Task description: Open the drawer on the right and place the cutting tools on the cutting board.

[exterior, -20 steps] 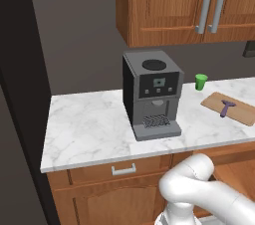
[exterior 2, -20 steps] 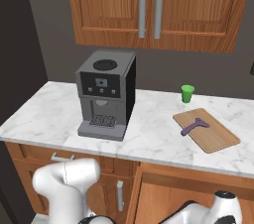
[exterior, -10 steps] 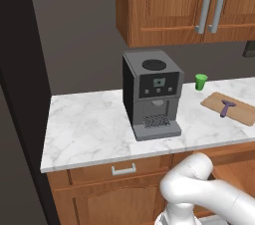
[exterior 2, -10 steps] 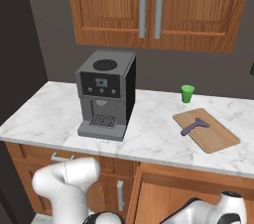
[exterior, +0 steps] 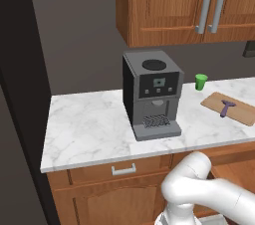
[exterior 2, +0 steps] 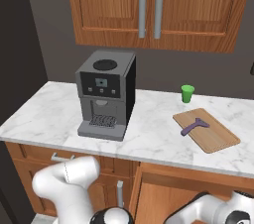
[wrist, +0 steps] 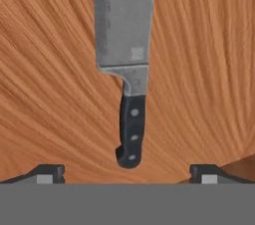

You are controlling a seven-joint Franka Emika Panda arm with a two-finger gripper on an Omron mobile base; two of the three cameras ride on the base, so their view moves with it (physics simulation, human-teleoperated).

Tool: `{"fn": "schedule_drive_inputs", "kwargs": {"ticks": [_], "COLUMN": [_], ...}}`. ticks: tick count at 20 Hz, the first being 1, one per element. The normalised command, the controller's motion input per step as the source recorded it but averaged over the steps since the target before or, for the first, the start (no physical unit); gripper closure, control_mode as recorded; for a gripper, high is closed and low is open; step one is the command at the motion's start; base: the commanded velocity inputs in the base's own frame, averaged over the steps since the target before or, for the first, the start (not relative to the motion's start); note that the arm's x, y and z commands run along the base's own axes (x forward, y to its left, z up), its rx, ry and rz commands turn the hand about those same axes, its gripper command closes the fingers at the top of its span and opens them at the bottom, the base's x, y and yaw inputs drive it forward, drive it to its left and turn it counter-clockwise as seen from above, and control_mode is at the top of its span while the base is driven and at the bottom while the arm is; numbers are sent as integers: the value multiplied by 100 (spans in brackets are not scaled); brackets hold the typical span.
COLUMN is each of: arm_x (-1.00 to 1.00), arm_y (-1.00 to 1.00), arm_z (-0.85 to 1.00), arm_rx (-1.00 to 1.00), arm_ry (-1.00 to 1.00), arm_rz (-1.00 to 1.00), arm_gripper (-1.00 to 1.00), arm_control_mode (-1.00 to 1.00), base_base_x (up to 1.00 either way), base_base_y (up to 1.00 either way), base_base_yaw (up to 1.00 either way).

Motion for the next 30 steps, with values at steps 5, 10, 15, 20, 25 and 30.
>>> {"fn": "schedule_drive_inputs", "kwargs": {"ticks": [5,10,15,20,25,30], "arm_x": [1,0,0,0,0,0], "arm_y": [0,0,0,0,0,-1], "arm_z": [0,-5,-9,-14,-12,-8], "arm_rx": [11,6,3,3,2,0], "arm_ry": [0,0,0,-3,-7,-7], "arm_rz": [2,2,2,2,1,0], "arm_gripper": [-100,-100,-100,-100,-100,-100], "arm_control_mode": [-100,-100,-100,-100,-100,-100], "base_base_x": [0,0,0,0,0,0], "base_base_y": [0,0,0,0,0,0], "base_base_yaw": [0,0,0,0,0,0]}}
